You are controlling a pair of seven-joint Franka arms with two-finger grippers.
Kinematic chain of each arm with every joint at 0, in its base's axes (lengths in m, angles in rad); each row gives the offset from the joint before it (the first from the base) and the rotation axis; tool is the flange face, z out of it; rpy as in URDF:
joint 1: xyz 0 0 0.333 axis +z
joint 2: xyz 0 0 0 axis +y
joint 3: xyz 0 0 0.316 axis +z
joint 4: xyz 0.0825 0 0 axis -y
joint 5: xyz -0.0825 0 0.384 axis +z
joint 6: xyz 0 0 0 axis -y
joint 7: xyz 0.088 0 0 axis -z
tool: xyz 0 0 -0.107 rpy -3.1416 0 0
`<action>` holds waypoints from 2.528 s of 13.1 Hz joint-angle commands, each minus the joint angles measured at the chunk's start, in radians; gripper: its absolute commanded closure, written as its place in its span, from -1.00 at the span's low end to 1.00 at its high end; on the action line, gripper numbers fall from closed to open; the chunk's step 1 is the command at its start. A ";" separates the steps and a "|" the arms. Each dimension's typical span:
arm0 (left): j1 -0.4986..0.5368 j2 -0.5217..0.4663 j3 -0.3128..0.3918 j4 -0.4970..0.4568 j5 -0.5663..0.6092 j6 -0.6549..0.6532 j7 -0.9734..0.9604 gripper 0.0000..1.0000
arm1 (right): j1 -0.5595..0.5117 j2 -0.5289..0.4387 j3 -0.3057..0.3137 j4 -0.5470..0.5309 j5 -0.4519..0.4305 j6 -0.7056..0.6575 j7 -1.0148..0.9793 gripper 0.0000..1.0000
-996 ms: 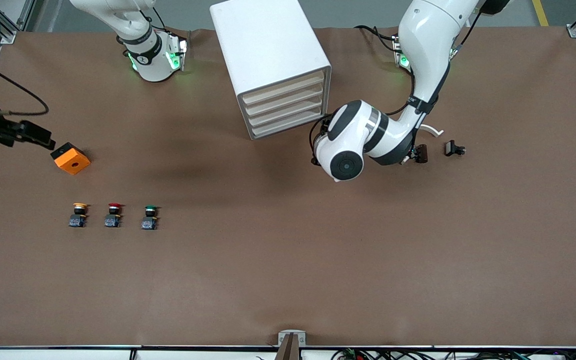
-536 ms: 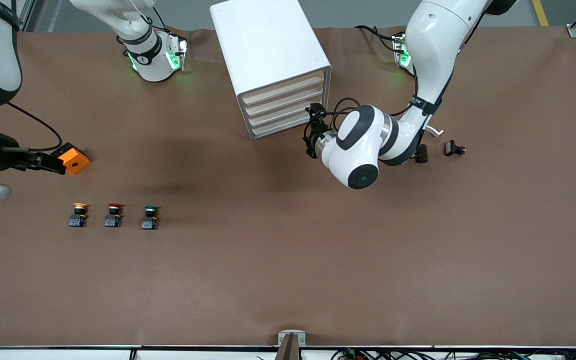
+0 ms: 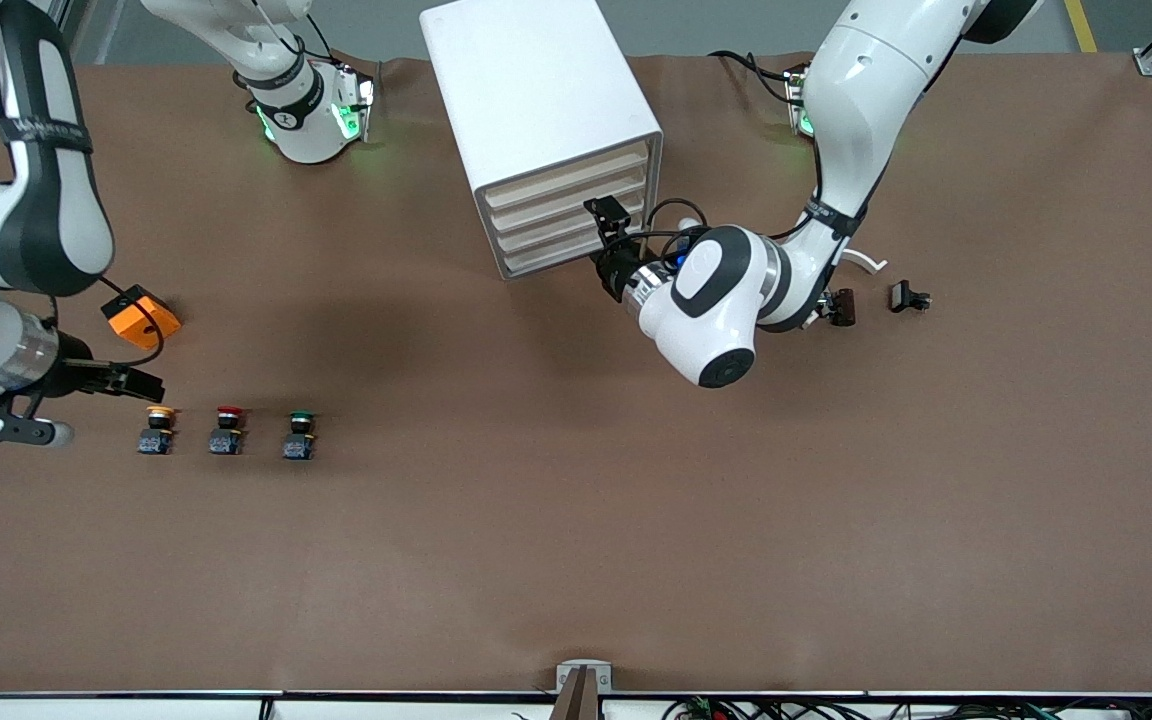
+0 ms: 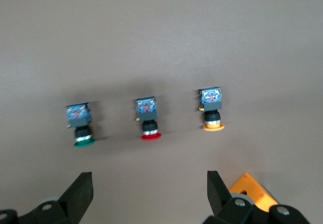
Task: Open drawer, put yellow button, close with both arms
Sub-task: 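Grasp the drawer handle with the left gripper while the right gripper grasps yellow button, then pull the drawer open with the left gripper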
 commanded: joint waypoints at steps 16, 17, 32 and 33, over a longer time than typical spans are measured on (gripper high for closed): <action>-0.041 0.069 -0.031 0.020 -0.108 -0.152 -0.087 0.23 | -0.154 0.355 0.025 0.048 0.001 0.377 -0.080 -1.00; -0.041 0.069 -0.030 0.020 -0.109 -0.152 -0.087 0.47 | -0.162 0.363 0.025 0.054 0.001 0.376 -0.098 -1.00; -0.018 0.098 0.082 0.118 -0.103 -0.090 -0.083 1.00 | -0.168 0.390 0.025 0.062 0.001 0.373 -0.186 -0.02; -0.018 0.107 0.094 0.132 -0.103 -0.089 -0.083 1.00 | -0.168 0.395 0.025 0.062 0.001 0.373 -0.189 -0.02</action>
